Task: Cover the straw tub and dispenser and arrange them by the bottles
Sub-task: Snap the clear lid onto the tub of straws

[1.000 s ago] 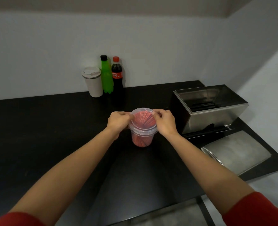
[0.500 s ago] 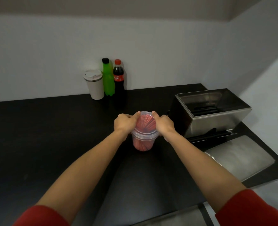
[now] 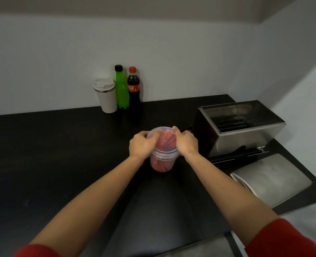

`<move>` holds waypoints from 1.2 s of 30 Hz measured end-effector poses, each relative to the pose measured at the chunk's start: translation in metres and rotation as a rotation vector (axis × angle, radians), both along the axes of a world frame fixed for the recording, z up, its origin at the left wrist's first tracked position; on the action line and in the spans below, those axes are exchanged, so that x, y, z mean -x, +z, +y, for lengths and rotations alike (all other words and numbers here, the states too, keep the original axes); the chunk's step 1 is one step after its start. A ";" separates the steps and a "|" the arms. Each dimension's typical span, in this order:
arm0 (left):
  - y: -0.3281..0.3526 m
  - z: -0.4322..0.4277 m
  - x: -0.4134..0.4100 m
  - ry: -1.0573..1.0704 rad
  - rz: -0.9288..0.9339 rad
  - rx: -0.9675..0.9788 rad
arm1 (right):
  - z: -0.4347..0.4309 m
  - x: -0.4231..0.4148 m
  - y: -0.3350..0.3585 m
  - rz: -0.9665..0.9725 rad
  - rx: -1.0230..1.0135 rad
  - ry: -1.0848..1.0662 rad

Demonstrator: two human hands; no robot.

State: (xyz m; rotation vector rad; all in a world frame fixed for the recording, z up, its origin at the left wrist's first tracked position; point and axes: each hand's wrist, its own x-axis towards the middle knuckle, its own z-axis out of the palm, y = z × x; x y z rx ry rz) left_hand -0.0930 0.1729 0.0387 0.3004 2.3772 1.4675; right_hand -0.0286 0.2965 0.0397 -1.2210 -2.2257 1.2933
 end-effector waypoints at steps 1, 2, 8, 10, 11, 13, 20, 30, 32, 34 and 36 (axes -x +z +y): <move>-0.002 -0.002 -0.003 -0.029 0.033 -0.013 | 0.000 0.000 0.000 -0.003 -0.010 -0.003; -0.004 -0.005 -0.005 -0.061 0.060 -0.033 | 0.000 -0.001 0.000 -0.005 -0.017 -0.008; -0.008 -0.019 -0.005 -0.233 0.006 -0.149 | -0.002 -0.001 -0.003 0.002 -0.045 -0.032; -0.009 -0.021 -0.004 -0.277 -0.001 -0.194 | -0.002 -0.002 -0.003 0.006 -0.058 -0.040; -0.009 -0.022 -0.004 -0.292 -0.005 -0.218 | -0.002 -0.002 -0.003 0.005 -0.070 -0.042; -0.009 -0.023 -0.003 -0.313 -0.005 -0.244 | -0.003 -0.002 -0.003 0.004 -0.092 -0.048; -0.008 -0.022 -0.005 -0.296 0.004 -0.232 | -0.004 -0.002 -0.001 -0.020 -0.107 -0.048; 0.000 -0.025 0.002 -0.183 0.189 -0.053 | -0.004 -0.013 0.017 0.098 -0.158 0.043; 0.005 -0.026 0.001 -0.157 0.235 -0.058 | -0.005 -0.017 0.022 0.111 -0.177 0.063; 0.009 -0.027 0.000 -0.157 0.286 -0.050 | -0.006 -0.022 0.023 0.113 -0.199 0.071; 0.013 -0.027 -0.004 -0.152 0.328 -0.045 | -0.009 -0.031 0.026 0.111 -0.223 0.075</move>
